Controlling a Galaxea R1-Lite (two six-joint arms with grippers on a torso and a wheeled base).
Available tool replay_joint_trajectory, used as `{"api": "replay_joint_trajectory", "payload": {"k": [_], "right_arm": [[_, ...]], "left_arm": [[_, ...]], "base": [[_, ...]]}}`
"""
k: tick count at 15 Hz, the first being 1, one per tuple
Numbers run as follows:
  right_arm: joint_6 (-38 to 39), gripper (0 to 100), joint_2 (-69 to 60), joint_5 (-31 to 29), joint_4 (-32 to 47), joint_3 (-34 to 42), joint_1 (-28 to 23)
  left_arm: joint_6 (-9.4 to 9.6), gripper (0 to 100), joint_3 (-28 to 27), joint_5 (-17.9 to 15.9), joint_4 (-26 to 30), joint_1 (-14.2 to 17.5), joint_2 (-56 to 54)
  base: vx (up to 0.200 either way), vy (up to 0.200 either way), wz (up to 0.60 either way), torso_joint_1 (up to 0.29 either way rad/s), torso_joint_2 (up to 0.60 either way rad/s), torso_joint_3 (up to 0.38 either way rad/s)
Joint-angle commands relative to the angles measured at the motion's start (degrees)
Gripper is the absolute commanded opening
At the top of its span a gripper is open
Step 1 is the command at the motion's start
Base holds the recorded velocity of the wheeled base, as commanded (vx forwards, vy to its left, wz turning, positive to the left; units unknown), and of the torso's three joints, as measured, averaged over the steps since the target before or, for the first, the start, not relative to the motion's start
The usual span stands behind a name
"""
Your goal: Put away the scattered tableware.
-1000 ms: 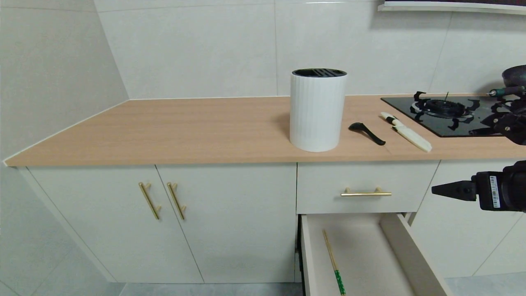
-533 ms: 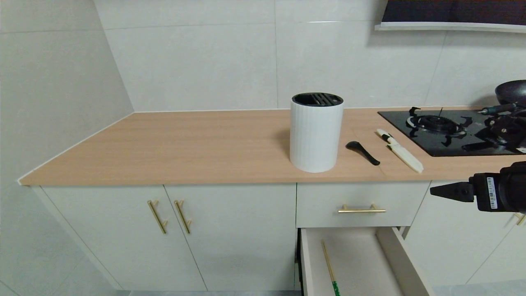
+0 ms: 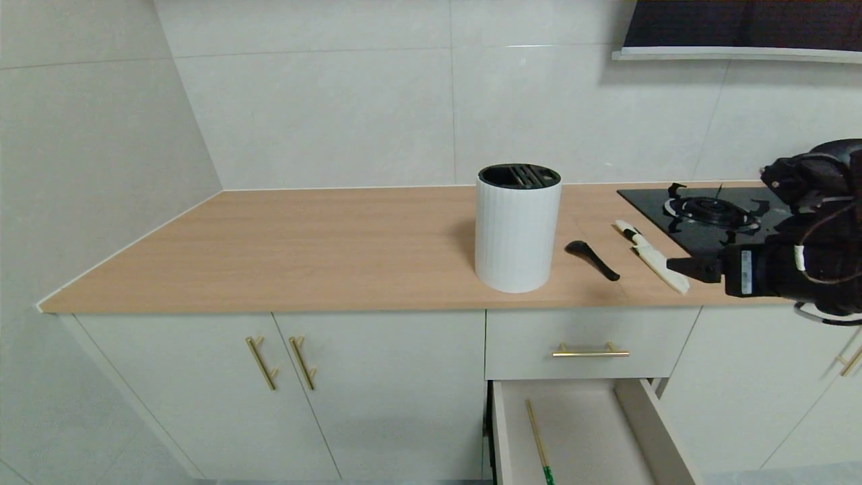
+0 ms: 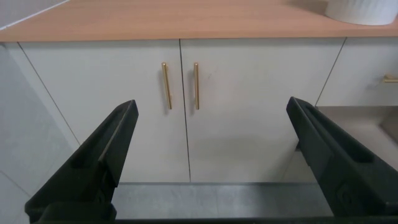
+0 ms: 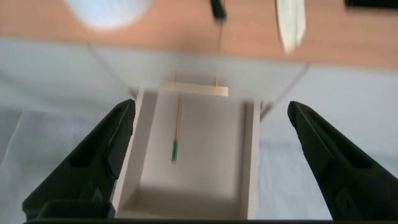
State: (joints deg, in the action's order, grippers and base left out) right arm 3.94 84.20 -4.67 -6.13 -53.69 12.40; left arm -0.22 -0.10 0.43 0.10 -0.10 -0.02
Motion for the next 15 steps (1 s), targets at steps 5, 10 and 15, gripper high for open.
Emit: {"api": "replay_joint_trajectory", "payload": {"k": [5,10,15], "right_arm": [[-1.65,100,24.26,14.78,-8.28,-17.42,-7.39],[-9.12,100,33.66,17.76,-15.14,-17.94,-7.74],[-9.30,100,40.60,17.94,-19.36,-19.17,-6.68]], "left_arm": [[-0.04,100,0.01,0.01,-0.01,0.01,0.02],[-0.04,100,0.01,0.01,-0.01,0.01,0.02],[-0.04,100,0.01,0.01,-0.01,0.01,0.02]], "base": [[0.000,0.000,0.00,0.000,0.00,0.000],[0.000,0.000,0.00,0.000,0.00,0.000],[0.000,0.000,0.00,0.000,0.00,0.000]]}}
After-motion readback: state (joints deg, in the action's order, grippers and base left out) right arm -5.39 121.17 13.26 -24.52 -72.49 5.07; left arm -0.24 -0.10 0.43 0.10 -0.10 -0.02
